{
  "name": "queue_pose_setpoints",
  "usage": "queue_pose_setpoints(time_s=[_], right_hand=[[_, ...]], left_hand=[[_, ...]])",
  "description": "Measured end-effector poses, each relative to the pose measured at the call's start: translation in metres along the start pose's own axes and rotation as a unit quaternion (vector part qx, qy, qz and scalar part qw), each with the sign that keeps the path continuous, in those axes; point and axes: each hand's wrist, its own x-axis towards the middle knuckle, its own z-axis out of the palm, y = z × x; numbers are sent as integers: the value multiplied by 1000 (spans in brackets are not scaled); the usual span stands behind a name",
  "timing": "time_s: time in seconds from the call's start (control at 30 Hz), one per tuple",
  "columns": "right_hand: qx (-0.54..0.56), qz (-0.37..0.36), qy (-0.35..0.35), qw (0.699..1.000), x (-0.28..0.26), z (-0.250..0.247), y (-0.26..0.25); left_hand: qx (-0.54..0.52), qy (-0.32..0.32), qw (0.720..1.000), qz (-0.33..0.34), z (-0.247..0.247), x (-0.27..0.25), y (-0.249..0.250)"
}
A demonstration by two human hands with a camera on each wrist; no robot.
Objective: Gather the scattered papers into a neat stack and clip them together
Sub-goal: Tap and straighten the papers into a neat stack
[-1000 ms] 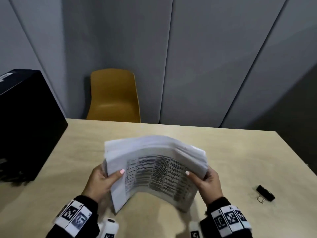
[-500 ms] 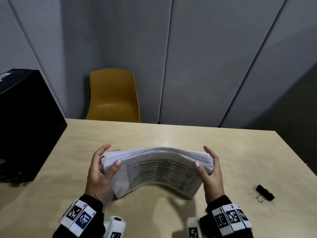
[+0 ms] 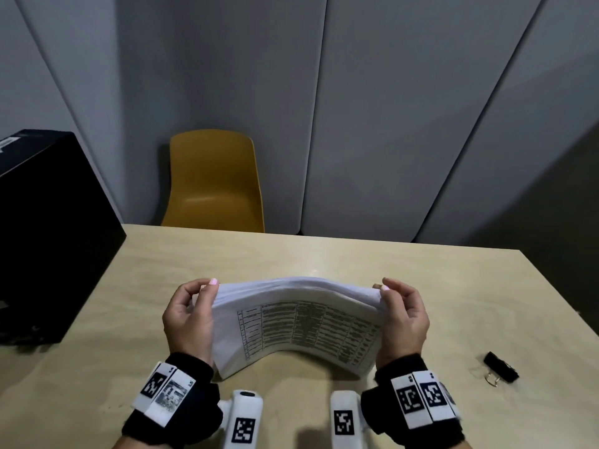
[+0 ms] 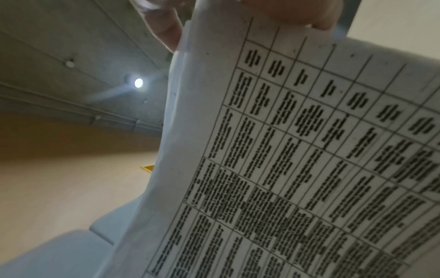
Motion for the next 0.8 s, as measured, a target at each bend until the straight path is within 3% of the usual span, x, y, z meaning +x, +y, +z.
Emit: queue_pose_setpoints(time_s=[0.27, 0.5, 0.7, 0.8], right_hand=[[-17, -64, 3, 998, -4, -1, 2], [-49, -19, 48, 997, 2, 2, 5], [-40, -82, 54, 994, 4, 7, 1], [-32, -76, 51, 995, 7, 4, 4]], left_hand=[[28, 4, 999, 19, 2, -1, -3], [38, -9, 999, 37, 1, -6, -2], [36, 9, 999, 24, 2, -7, -6], [34, 27, 999, 17, -1, -3, -7]])
